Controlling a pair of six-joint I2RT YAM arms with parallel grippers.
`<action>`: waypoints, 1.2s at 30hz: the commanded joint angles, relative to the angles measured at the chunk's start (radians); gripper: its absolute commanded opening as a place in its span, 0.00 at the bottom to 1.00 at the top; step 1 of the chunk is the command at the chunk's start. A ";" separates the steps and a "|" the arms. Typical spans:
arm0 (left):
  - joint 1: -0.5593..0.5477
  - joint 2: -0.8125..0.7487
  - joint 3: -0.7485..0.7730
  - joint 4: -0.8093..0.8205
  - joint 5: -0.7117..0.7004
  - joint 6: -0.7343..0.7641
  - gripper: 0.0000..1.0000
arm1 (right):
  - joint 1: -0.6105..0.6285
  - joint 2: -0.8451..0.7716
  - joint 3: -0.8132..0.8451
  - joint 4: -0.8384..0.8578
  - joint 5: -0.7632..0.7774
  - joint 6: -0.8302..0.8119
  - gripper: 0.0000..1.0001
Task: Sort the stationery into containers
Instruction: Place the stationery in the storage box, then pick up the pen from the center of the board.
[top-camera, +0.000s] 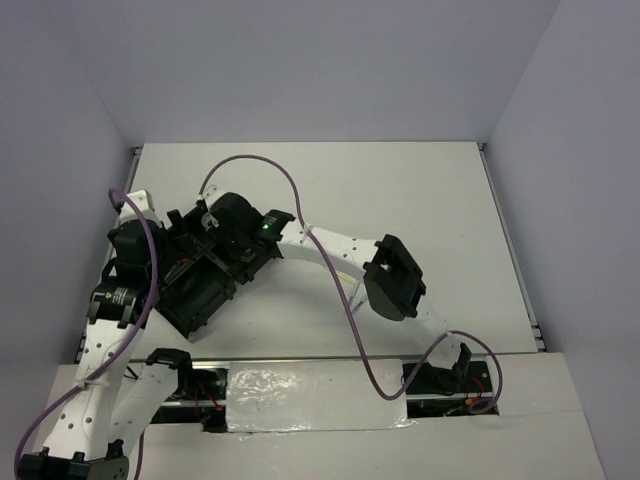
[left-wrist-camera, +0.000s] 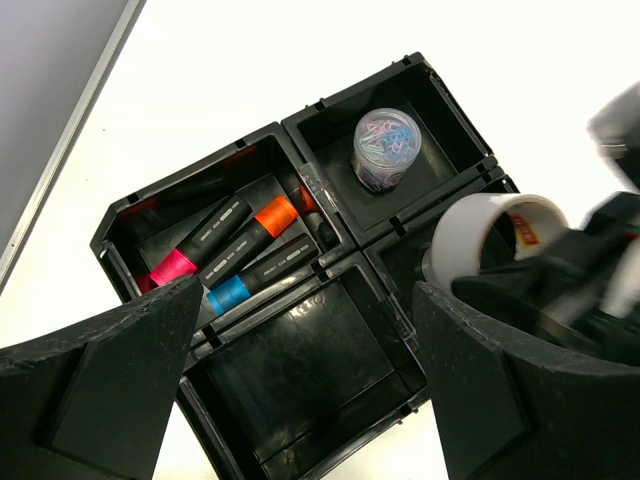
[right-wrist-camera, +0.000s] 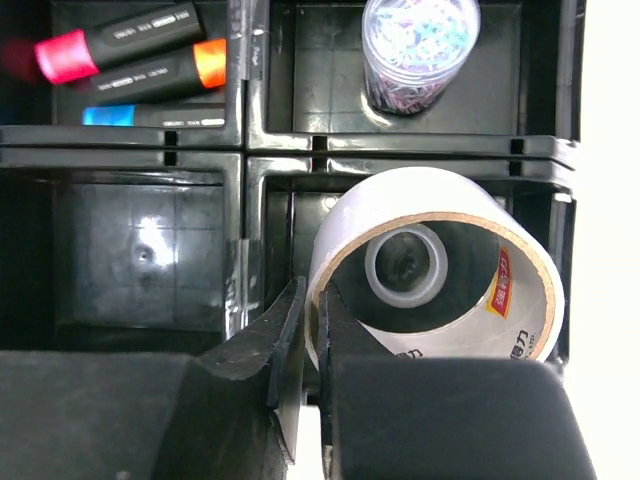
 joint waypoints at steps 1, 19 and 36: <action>0.006 -0.015 0.016 0.035 -0.002 0.018 0.99 | -0.015 0.051 0.059 0.016 -0.006 -0.003 0.13; 0.006 0.023 0.014 0.037 0.003 0.013 0.99 | -0.028 -0.239 -0.148 0.115 0.001 0.054 0.79; 0.004 0.056 0.010 0.075 0.162 0.030 0.99 | -0.083 -0.495 -0.394 0.024 0.162 0.199 0.78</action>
